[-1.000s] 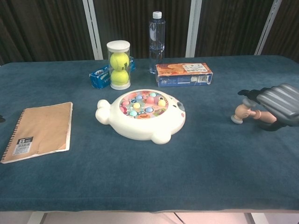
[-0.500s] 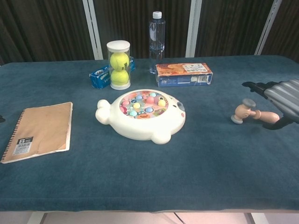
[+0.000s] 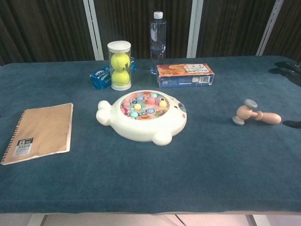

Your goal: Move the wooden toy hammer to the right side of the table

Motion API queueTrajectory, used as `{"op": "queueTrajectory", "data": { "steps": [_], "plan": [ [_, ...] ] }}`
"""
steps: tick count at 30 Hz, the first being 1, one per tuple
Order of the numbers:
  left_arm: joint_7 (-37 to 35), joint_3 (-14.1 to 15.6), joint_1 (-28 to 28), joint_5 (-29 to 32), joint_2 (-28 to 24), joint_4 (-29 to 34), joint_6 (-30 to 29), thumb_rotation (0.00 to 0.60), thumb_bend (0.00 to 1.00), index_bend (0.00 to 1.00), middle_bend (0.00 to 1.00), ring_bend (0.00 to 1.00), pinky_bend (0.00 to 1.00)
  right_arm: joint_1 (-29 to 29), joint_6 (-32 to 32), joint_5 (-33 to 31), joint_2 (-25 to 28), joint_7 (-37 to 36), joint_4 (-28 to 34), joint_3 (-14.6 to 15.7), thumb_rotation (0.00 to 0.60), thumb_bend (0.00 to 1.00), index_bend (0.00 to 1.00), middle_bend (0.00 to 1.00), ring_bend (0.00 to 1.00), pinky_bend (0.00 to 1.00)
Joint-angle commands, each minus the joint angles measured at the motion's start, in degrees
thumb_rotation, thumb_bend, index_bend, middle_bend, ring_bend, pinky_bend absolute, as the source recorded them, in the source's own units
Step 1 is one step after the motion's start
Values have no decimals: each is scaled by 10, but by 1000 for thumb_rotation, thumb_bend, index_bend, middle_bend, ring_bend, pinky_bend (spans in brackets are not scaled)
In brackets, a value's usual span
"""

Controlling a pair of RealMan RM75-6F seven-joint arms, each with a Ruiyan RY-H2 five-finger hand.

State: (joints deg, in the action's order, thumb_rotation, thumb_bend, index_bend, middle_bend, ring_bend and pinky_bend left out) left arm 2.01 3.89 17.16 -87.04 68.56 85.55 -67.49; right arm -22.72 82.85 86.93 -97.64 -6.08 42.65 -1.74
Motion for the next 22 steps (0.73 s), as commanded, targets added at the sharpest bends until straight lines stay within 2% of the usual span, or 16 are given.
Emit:
{"op": "queueTrajectory", "data": {
  "steps": [1,3,6,9,12,16,22],
  "plan": [
    [5,0,-3,-1,1,1,-5,600,82,0,0,3,79,75,-27,-31,282,63,409,37,600,18,0,0,0,0],
    [11,0,-5,1,1,3,-7,600,82,0,0,4,79,93,-15,-28,322,65,452,49,600,17,0,0,0,0],
    [19,-1,-8,0,3,2,-14,600,82,0,0,2,79,120,9,-15,343,48,468,63,600,18,0,0,0,0],
    [28,-3,-15,-14,14,-8,-40,600,88,0,0,0,79,148,37,-11,334,46,452,67,600,18,0,0,0,0],
    [43,-3,-25,-32,25,-22,-71,600,90,0,0,0,73,170,63,-17,307,96,425,61,600,18,0,0,0,0],
    [66,-9,-36,-29,29,-24,-94,600,90,0,0,0,69,182,86,5,307,109,441,59,600,18,0,0,0,0],
    [89,-26,-54,-17,30,-15,-134,600,90,0,0,0,69,184,71,4,308,118,449,54,600,18,0,0,0,0]
  ]
}}
